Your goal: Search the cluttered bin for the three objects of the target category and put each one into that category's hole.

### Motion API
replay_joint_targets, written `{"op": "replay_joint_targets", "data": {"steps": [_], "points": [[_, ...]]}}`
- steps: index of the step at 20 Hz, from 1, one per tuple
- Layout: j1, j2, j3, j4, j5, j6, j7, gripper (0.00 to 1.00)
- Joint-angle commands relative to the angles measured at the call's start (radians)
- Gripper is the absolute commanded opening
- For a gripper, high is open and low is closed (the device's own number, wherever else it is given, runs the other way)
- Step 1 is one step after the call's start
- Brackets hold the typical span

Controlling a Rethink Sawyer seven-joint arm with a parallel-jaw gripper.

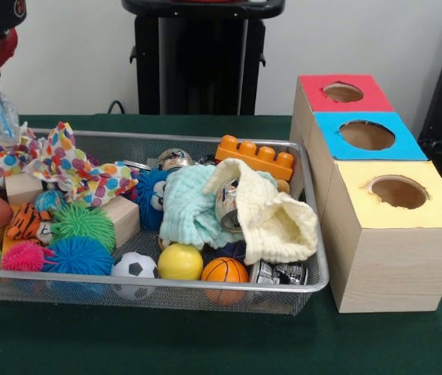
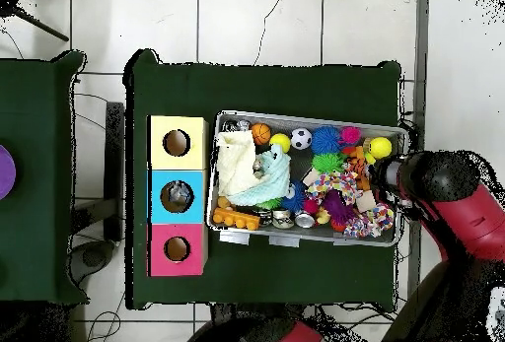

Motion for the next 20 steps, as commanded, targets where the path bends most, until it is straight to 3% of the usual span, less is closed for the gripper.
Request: {"op": "replay_joint_targets", "data": {"steps": [1, 8, 15, 20], "points": [[-0.129, -0.123, 0.240, 0.080, -0.146, -0.043, -0.439, 0.00], [-0.144, -0.173, 0.295, 0.137, -0.223, -0.080, -0.367, 0.00], [-0.060, -0.231, 0.291, 0.232, -0.241, -0.109, -0.176, 0.00], [-0.031, -0.238, 0.292, 0.264, -0.227, -0.122, -0.109, 0.00]]}}
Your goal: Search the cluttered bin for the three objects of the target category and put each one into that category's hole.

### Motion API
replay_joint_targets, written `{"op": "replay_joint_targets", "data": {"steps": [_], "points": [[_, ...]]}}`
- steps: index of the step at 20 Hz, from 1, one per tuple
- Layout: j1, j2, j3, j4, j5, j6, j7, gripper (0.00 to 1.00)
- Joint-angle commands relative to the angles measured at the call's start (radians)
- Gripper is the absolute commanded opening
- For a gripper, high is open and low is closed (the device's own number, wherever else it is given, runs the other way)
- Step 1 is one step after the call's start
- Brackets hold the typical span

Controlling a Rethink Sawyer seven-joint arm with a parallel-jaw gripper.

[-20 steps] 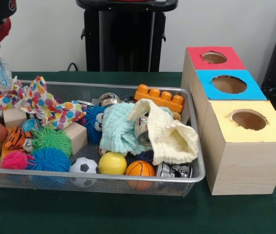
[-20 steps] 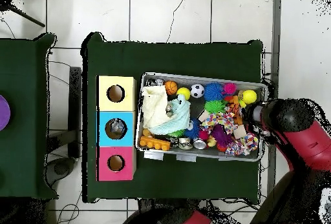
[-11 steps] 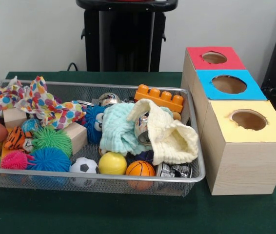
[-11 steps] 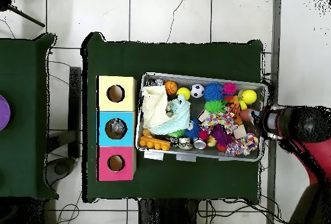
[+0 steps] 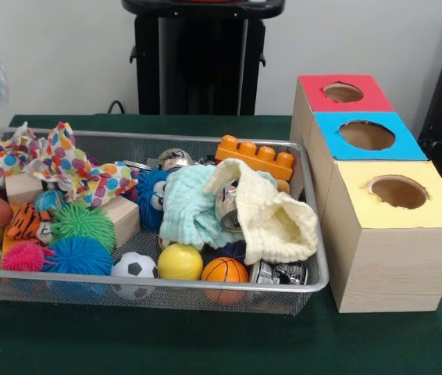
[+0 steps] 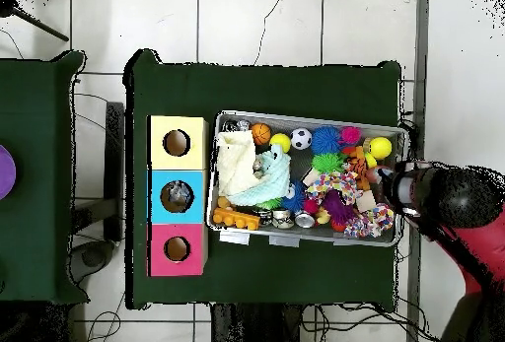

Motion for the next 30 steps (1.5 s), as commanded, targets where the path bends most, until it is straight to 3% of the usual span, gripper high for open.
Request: {"op": "replay_joint_targets", "data": {"steps": [1, 14, 30], "points": [[0.065, -0.030, 0.129, 0.168, -0.028, -0.049, 0.002, 0.00], [0.184, -0.039, 0.090, 0.223, 0.041, -0.061, 0.172, 0.00], [0.355, -0.008, 0.056, 0.279, 0.209, -0.104, 0.343, 0.00]]}}
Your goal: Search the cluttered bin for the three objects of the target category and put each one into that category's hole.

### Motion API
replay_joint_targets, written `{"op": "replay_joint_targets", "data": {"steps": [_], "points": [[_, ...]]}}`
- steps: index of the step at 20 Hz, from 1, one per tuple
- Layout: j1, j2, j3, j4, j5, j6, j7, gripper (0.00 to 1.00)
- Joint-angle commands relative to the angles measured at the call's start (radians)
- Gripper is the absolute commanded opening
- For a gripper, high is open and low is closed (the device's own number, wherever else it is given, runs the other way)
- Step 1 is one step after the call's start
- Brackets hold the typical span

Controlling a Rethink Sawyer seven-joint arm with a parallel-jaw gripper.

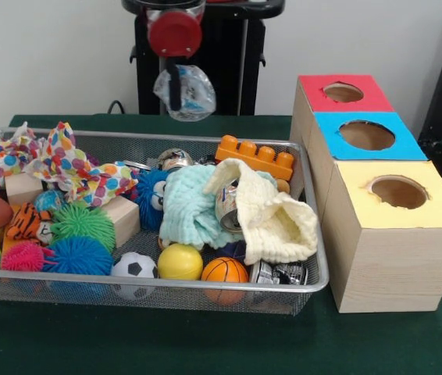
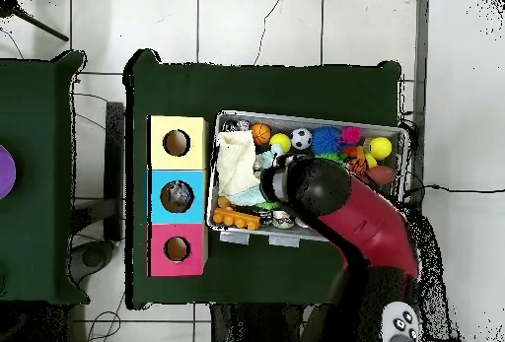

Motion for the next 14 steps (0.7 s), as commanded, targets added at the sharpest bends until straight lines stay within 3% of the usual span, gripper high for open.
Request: {"op": "replay_joint_targets", "data": {"steps": [1, 14], "points": [[0.056, 0.048, 0.028, 0.103, 0.103, -0.080, 0.335, 0.00], [0.149, 0.100, -0.048, 0.058, 0.192, -0.050, 0.396, 0.00]]}}
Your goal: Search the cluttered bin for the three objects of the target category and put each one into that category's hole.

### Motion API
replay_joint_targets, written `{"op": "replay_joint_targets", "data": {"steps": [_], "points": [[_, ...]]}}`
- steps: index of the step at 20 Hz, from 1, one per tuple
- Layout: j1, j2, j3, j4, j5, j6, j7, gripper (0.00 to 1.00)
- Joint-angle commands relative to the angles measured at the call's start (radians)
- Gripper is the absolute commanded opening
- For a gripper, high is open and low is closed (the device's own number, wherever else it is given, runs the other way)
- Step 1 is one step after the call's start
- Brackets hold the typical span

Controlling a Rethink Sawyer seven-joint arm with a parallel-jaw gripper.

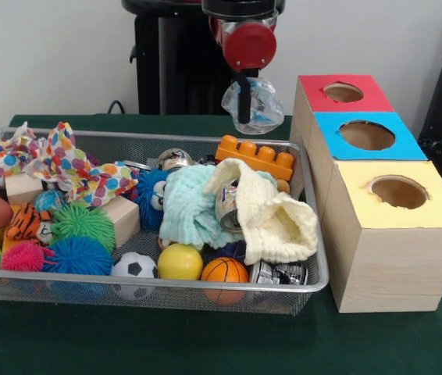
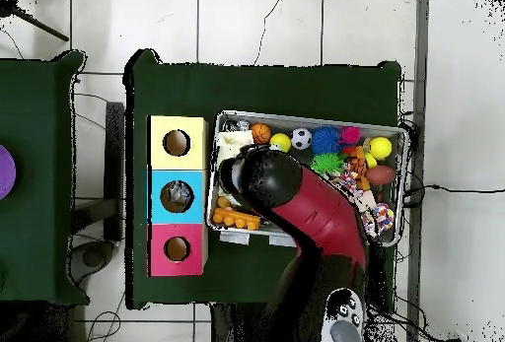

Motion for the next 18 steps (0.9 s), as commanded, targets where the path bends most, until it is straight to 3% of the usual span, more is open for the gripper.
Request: {"op": "replay_joint_targets", "data": {"steps": [1, 18], "points": [[0.026, 0.064, -0.027, 0.055, 0.067, -0.017, 0.362, 0.00], [0.153, 0.075, -0.070, 0.012, 0.142, 0.062, 0.520, 0.00]]}}
